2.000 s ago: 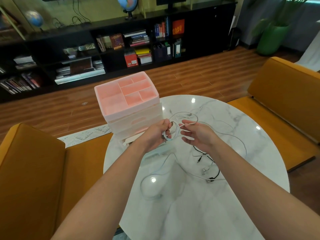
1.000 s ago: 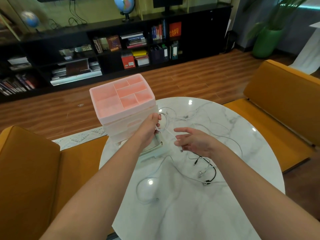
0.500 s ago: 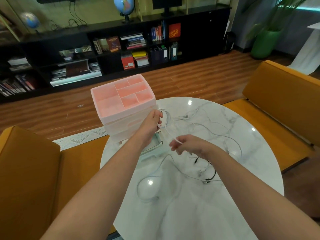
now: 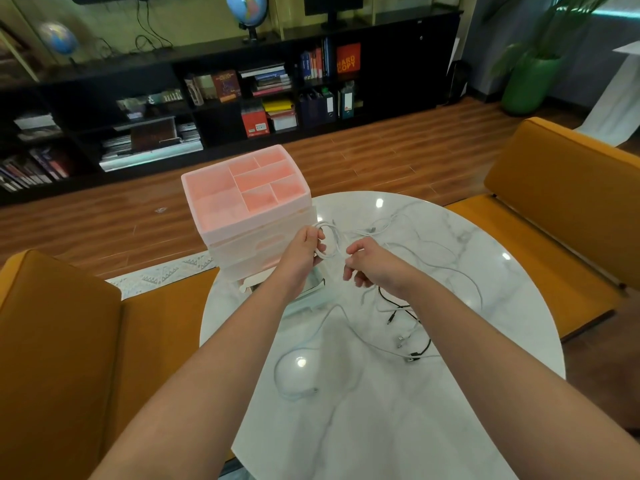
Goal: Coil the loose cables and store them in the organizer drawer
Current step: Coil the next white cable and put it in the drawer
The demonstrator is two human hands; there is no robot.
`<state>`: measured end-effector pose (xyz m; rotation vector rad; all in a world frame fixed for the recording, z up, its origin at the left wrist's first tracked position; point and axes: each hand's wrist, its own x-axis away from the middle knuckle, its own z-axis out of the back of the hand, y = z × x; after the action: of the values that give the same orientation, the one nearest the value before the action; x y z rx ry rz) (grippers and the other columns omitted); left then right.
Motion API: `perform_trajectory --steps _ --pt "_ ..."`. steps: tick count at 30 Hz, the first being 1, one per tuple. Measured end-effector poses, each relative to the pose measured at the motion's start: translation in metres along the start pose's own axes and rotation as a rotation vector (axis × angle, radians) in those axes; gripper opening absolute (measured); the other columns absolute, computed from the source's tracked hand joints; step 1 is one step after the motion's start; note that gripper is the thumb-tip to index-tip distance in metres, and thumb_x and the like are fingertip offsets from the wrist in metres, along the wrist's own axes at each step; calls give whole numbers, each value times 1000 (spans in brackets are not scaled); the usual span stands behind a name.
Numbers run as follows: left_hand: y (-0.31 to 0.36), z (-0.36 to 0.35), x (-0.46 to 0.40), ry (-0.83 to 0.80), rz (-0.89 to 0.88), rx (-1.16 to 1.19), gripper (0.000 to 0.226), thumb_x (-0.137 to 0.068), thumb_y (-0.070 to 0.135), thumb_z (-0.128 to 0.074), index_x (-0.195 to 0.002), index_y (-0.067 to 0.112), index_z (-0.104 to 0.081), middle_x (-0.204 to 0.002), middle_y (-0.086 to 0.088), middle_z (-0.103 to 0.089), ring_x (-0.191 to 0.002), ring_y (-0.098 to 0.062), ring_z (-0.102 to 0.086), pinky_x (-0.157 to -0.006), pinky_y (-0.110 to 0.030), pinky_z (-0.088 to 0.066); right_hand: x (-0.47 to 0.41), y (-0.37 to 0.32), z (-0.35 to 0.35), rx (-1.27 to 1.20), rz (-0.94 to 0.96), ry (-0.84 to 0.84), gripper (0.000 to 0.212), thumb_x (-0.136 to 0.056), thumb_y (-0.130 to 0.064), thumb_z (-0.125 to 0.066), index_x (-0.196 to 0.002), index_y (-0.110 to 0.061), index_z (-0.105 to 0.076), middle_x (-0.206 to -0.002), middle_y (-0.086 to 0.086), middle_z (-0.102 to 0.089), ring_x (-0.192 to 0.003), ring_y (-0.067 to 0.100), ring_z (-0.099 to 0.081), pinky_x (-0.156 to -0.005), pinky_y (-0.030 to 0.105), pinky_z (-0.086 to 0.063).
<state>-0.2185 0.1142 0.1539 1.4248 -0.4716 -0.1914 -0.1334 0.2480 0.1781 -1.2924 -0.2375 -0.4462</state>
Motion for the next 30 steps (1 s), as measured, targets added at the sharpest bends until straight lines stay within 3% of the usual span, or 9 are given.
perform_trajectory --steps 4,10,14,19,24,25,26,27,30 --pt "-3 2 3 -33 22 -3 32 -108 25 -27 -86 19 -49 -84 -2 -52 -77 -12 -48 -73 -21 -42 -1 1 15 -63 -31 126 38 -91 -13 -49 -128 -7 -48 -68 3 -46 -57 13 -35 -54 26 -26" --pt "-5 -4 8 -191 85 19 29 -107 28 -32 -89 19 -53 -90 -2 -54 -79 -10 -54 -67 -19 -45 0 6 12 -17 47 71 32 -89 -44 -62 -113 -24 -66 -91 -7 -61 -74 10 -52 -68 24 -40" --pt "-1 -2 15 -232 85 -60 26 -105 29 -39 -100 18 -62 -96 -4 -57 -83 -11 -58 -66 -15 -49 -1 13 14 16 137 128 19 -90 -36 -66 -85 -19 -72 -73 -2 -60 -63 12 -50 -60 22 -42" --pt "2 -3 11 -140 -56 -236 25 -100 24 -52 -112 9 -68 -99 -7 -67 -89 -15 -63 -69 -17 -56 2 14 13 -40 128 134 16 -89 -28 -68 -80 -16 -74 -69 0 -60 -55 10 -45 -53 18 -40" --pt "8 -3 9 -1 -225 -449 22 -96 27 -60 -97 14 -78 -56 14 -38 -44 -6 -35 -45 -11 -30 -4 13 10 -25 120 207 26 -90 -29 -67 -82 -5 -74 -66 1 -59 -53 13 -41 -53 24 -37" --pt "10 -3 10 -7 -197 -479 24 -96 31 -59 -96 14 -77 -48 2 -52 -42 -5 -37 -45 -12 -28 -5 14 10 -12 122 223 29 -89 -29 -67 -82 -2 -73 -66 2 -59 -54 14 -41 -54 25 -37" --pt "13 -4 13 -13 -142 -487 26 -96 35 -58 -103 16 -75 -72 -3 -68 -47 -1 -44 -48 -12 -31 -6 14 10 0 119 239 30 -89 -30 -67 -82 -1 -73 -66 3 -59 -55 14 -41 -55 27 -37" --pt "16 -4 14 -15 -82 -461 27 -96 37 -58 -106 19 -75 -73 10 -70 -58 0 -52 -54 -14 -38 -7 15 9 10 117 251 32 -89 -30 -67 -82 0 -72 -66 3 -59 -54 14 -41 -56 27 -37" --pt "22 -6 13 -51 82 -340 26 -98 31 -56 -104 14 -74 -93 0 -66 -75 -13 -58 -73 -24 -49 -10 15 6 37 100 285 34 -89 -28 -67 -74 3 -68 -60 2 -53 -47 11 -35 -51 22 -32"
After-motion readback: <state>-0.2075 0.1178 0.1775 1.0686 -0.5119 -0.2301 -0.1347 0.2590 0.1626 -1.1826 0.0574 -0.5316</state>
